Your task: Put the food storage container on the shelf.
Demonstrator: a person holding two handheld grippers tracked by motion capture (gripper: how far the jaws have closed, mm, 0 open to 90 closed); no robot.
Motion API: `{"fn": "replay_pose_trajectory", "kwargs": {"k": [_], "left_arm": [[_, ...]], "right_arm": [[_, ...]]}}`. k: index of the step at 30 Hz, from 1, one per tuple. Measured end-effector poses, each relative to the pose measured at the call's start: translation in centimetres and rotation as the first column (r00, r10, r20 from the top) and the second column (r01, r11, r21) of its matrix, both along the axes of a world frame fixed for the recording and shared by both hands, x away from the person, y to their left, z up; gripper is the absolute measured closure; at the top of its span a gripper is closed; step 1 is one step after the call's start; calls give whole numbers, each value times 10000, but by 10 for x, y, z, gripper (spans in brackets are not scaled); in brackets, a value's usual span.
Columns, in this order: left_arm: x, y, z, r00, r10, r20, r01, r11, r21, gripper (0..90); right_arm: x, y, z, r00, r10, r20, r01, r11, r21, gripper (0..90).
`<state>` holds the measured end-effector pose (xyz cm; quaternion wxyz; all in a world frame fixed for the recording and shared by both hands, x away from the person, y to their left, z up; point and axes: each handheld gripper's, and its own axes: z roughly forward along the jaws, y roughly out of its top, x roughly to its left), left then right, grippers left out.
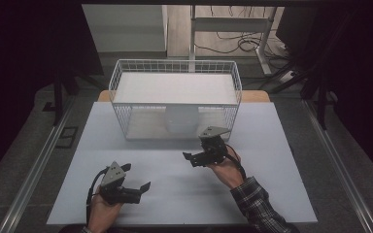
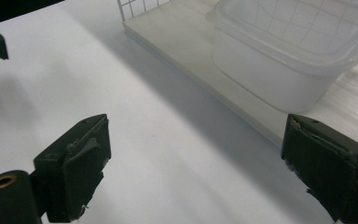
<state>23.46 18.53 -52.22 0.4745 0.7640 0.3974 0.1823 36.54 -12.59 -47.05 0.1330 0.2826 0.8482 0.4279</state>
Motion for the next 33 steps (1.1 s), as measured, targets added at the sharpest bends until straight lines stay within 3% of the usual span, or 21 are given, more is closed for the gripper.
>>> {"fn": "replay_pose_trajectory", "kwargs": {"k": [15, 24, 33], "left_arm": [[-1, -1, 1, 10000, -16, -18, 16, 9991, 419, 20], [-4, 3, 4, 9999, 169, -8, -168, 9966, 808, 21], [-5, 7, 1, 9993, 360, -17, -356, 9940, 1032, 17]], "right_arm": [[-23, -26, 0, 9999, -97, -139, 99, 9999, 99, 33], [-39, -42, 0, 9998, -182, 9, 182, 9998, 106, 33], [-64, -76, -14, 9979, -655, -15, 654, 9978, -135, 31]]}}
